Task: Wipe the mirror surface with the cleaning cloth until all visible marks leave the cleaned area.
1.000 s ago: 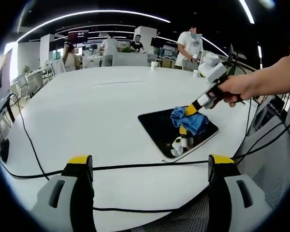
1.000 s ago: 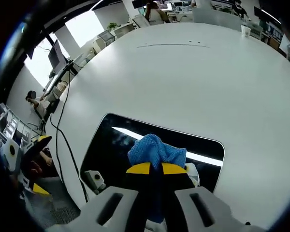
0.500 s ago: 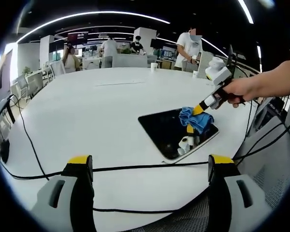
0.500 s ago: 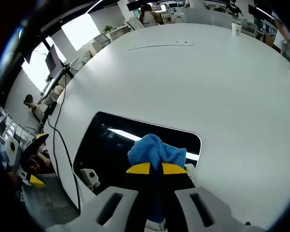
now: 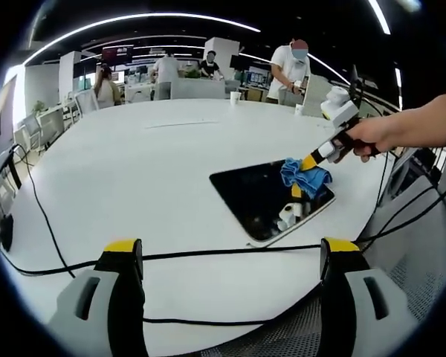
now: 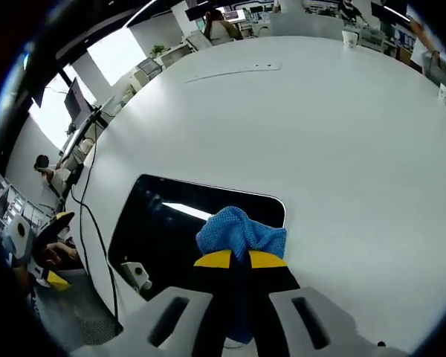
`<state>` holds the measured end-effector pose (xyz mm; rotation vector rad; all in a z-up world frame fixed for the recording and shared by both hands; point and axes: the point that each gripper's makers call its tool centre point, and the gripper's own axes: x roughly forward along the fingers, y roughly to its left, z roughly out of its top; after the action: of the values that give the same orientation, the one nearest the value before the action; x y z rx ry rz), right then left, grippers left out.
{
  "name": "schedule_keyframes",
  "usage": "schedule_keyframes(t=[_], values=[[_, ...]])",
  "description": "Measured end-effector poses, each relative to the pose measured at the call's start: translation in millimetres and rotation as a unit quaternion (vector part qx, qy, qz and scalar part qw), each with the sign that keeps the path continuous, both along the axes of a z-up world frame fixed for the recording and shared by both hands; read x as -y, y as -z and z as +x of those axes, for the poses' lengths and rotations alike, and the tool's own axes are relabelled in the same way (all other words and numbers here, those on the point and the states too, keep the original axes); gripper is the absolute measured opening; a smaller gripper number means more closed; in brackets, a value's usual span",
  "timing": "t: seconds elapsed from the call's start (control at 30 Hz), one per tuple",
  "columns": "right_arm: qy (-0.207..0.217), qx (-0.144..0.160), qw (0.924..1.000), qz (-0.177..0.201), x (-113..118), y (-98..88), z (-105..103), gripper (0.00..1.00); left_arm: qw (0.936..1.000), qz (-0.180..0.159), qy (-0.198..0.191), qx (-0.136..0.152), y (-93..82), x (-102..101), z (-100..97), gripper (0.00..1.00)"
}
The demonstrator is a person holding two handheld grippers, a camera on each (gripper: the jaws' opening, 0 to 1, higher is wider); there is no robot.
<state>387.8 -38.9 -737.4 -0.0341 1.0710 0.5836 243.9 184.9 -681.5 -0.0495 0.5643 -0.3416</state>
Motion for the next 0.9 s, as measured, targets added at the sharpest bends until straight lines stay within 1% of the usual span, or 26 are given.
schedule_keyframes(t=[0.13,0.3,0.4,0.53,0.67,0.77,0.9], values=[[0.005,-0.001,1.0,0.008,0.5,-0.7,0.2,0.0,1.0,0.0,-0.002,0.0,-0.5,-0.5,0.0,0.99],[0.003,-0.002,1.0,0.004,0.0,-1.0,0.7,0.0,1.0,0.0,0.0,-0.003,0.0,0.3,-0.6,0.99],[0.012,-0.011,0.9999,0.001,5.1,-1.2,0.1,0.01,1.0,-0.001,-0.004,-0.002,-0.3,-0.8,-0.5,0.99],[0.018,-0.016,0.9997,-0.001,13.5,-0.7,0.1,0.01,1.0,-0.001,0.0,-0.003,0.1,0.5,-0.8,0.99],[0.022,-0.016,0.9996,-0.001,16.7,-0.9,-0.9,0.01,1.0,-0.001,0.002,-0.004,0.2,1.5,-0.9,0.99],[0.011,-0.008,0.9998,-0.012,16.8,-1.6,-2.2,0.01,1.0,0.0,0.003,-0.004,0.1,1.8,-1.0,0.99],[0.017,-0.01,0.9998,-0.009,17.5,-0.4,0.4,0.01,1.0,0.001,0.005,-0.005,-0.1,2.7,-1.2,0.99]])
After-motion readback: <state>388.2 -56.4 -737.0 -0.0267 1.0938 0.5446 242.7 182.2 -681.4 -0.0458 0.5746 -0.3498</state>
